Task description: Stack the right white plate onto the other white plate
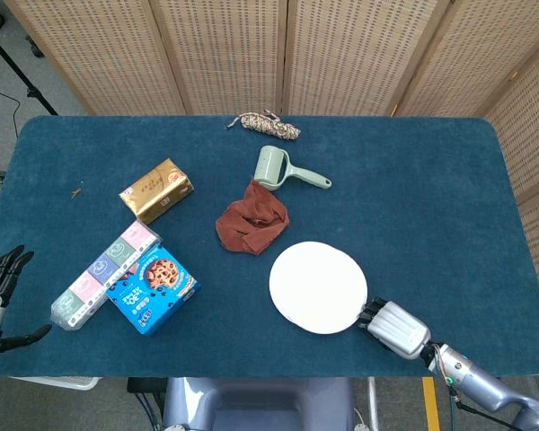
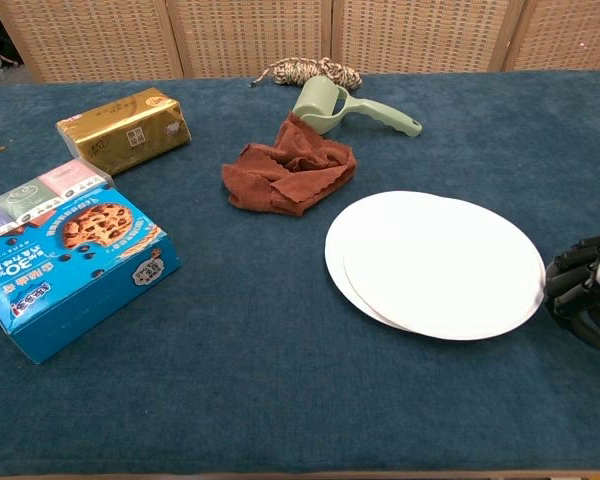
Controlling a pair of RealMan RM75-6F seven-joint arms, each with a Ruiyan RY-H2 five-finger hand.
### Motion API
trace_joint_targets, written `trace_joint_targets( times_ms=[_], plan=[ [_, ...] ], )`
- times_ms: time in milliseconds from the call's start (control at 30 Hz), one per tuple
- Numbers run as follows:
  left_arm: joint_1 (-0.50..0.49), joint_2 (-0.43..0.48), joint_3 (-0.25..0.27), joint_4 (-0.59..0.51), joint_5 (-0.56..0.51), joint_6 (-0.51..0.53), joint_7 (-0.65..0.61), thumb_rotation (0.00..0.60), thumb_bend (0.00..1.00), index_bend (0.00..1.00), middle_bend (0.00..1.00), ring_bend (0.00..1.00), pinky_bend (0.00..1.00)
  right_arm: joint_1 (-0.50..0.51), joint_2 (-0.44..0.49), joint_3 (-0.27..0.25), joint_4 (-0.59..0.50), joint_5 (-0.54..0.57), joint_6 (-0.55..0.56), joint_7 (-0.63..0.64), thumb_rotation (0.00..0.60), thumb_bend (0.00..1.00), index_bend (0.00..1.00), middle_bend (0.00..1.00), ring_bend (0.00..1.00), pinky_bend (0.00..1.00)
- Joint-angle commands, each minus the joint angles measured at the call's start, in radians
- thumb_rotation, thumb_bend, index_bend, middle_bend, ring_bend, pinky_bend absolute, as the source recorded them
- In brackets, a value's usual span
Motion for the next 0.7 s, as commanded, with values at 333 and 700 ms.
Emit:
trace_joint_targets(
  times_ms=[333,700],
  plan=[
    [-0.001,0.004,0.0,0.002,0.0,-0.003,-0.009,0.6,0.0,0.0,0.0,0.0,0.0,0.015,-0.023,0.048,-0.048,0.048,-0.036,-0.069,0.6,0.82,0.6,0.47,0.34,0.34],
    [0.0,0.004,0.001,0.001,0.001,-0.001,-0.006,0.6,0.0,0.0,0.0,0.0,0.0,-0.009,0.021,0.049,-0.074,0.029,0.047,-0.087,0.6,0.82,0.6,0.46,0.34,0.35]
  ],
)
